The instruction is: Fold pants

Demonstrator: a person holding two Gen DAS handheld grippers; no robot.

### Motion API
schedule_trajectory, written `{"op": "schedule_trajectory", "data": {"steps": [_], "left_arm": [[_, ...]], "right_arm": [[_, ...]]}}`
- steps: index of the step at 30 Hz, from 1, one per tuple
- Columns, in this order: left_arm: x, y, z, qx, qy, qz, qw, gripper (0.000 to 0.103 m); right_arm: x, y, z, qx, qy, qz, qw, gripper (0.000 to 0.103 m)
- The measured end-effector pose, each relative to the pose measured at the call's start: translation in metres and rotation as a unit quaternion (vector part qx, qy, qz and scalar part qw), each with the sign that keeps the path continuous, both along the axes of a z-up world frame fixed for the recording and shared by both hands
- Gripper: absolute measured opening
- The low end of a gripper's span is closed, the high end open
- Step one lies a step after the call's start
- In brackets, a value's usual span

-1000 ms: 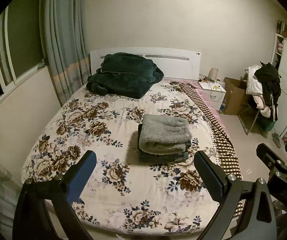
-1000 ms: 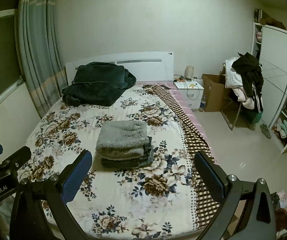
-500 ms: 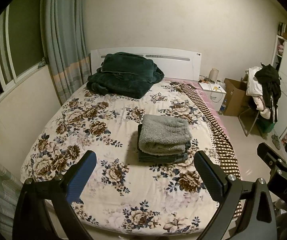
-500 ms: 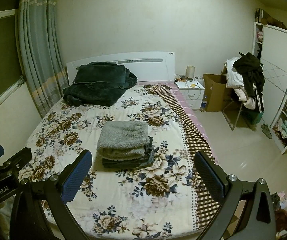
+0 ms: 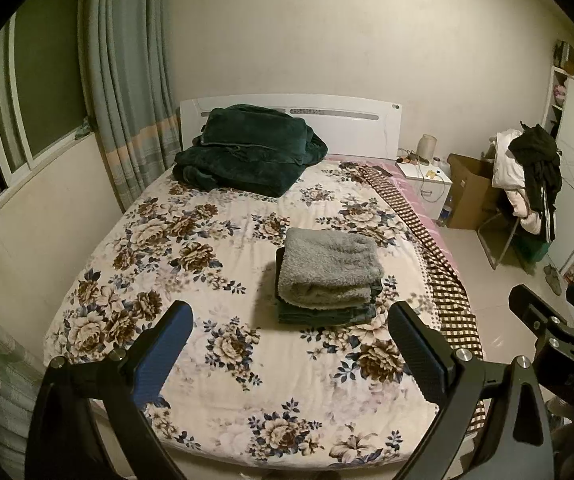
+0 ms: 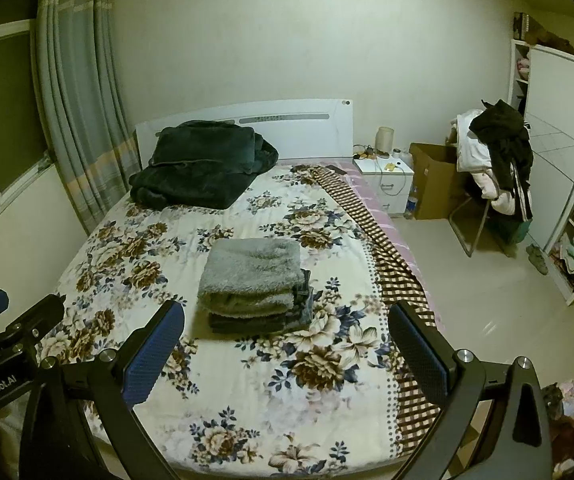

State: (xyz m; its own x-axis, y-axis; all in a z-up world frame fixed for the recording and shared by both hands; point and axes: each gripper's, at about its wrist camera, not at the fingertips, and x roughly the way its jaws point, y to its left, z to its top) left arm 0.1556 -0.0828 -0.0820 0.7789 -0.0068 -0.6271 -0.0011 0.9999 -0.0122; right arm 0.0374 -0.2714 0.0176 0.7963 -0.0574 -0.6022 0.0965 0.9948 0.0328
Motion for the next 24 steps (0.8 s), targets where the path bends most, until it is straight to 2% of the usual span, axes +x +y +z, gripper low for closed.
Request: {"op": "schedule_trajectory", "data": {"steps": [13, 24], "left_arm": [[0.000, 0.002, 0.002, -0.002, 0.000, -0.001, 1.0000, 0.100], [-0.002, 0.005, 0.003, 0.006, -0.001, -0.001, 1.0000, 0.100]], "right_arm": [[0.000, -0.001, -0.001, 0.002, 0.001, 0.002, 1.000, 0.103], [-0.013, 0.010, -0.015, 0.004, 0.006, 0.006, 1.000, 0.103]]}}
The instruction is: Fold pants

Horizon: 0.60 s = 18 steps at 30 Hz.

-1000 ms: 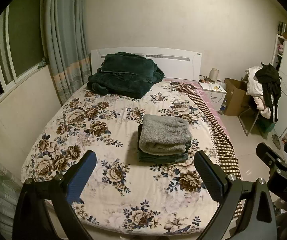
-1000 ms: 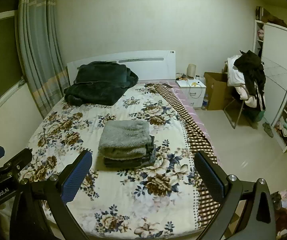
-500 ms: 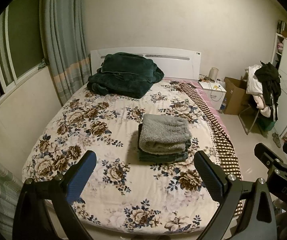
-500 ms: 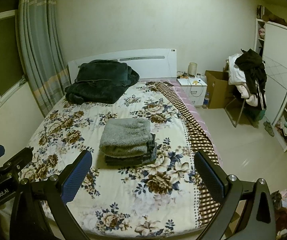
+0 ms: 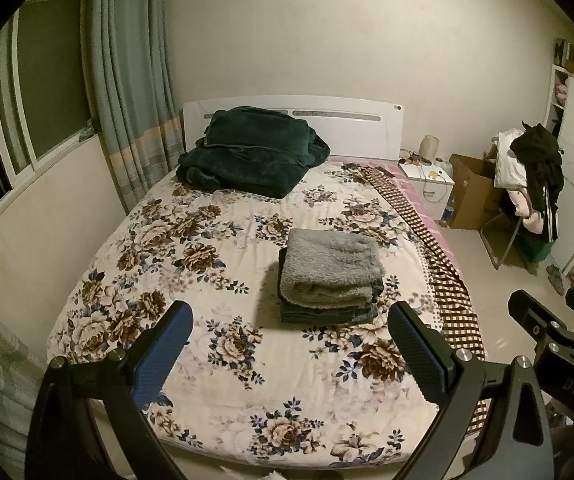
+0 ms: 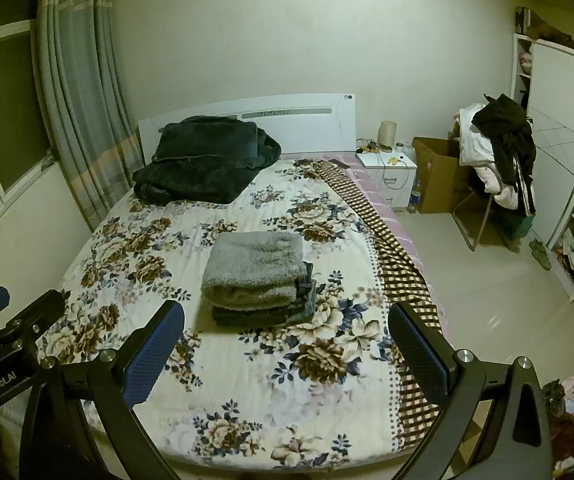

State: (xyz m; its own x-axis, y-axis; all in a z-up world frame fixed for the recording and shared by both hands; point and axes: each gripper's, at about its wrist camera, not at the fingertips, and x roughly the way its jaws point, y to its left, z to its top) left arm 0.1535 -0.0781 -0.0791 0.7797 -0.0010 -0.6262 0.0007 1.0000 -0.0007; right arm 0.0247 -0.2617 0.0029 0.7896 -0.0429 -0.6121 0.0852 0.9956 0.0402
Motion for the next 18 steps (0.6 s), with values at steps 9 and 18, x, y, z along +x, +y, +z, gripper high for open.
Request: {"op": "schedule_trajectory", "data": {"steps": [9, 18], "left_arm": [[-0.0033, 0.0000, 0.0014, 0.001, -0.001, 0.001, 1.0000, 0.100], [-0.0080, -0.0005, 0.0030, -0.004, 0.002, 0.005, 1.0000, 0.100]], "right_arm": [[-0.0048, -0.0009, -0.0021, 0.000, -0.002, -0.001, 1.000, 0.103], [-0.0051, -0.0014, -0.0021, 0.000, 0.000, 0.000, 1.000, 0.103]]}}
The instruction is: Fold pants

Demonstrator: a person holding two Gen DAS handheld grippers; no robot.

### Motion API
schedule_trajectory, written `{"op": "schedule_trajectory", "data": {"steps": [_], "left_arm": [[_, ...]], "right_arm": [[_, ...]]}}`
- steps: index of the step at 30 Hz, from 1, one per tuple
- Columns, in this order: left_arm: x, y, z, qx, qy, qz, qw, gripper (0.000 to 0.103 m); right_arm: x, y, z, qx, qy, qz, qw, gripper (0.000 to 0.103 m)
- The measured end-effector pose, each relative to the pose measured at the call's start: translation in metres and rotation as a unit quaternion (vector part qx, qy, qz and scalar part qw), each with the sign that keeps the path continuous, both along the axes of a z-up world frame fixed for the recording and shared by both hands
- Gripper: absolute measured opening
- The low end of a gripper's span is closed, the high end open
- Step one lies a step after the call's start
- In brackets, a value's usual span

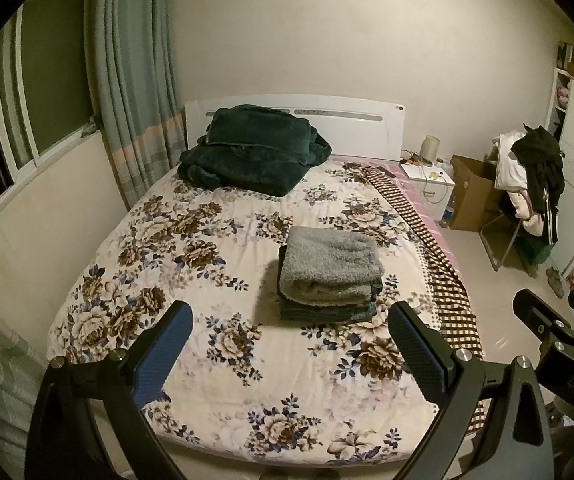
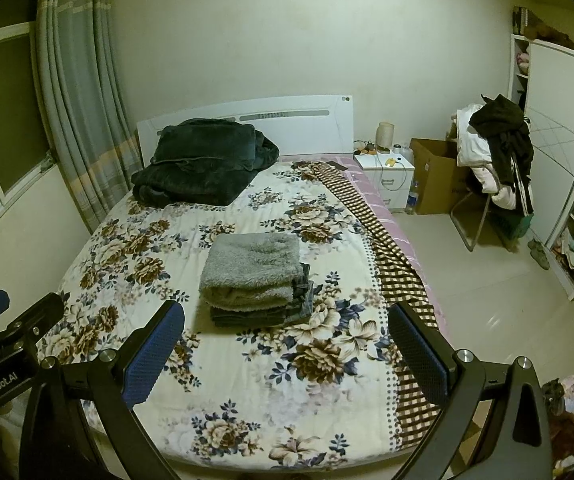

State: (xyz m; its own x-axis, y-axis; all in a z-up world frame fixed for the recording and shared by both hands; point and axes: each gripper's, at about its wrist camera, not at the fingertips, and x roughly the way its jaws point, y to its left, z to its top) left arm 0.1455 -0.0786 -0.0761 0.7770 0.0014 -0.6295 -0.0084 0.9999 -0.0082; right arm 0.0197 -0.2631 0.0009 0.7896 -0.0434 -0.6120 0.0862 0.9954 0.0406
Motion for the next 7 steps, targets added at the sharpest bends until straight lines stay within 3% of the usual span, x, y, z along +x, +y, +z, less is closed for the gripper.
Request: {"op": "schedule_trajectory", "data": {"steps": [7], "left_arm": [[-0.0073, -0.0064, 0.0027, 0.000, -0.008, 0.010, 0.9999, 0.100]], "right_arm": [[-0.0003, -0.0003, 0.0014, 0.002, -0.001, -0.004, 1.000, 0.103]]}}
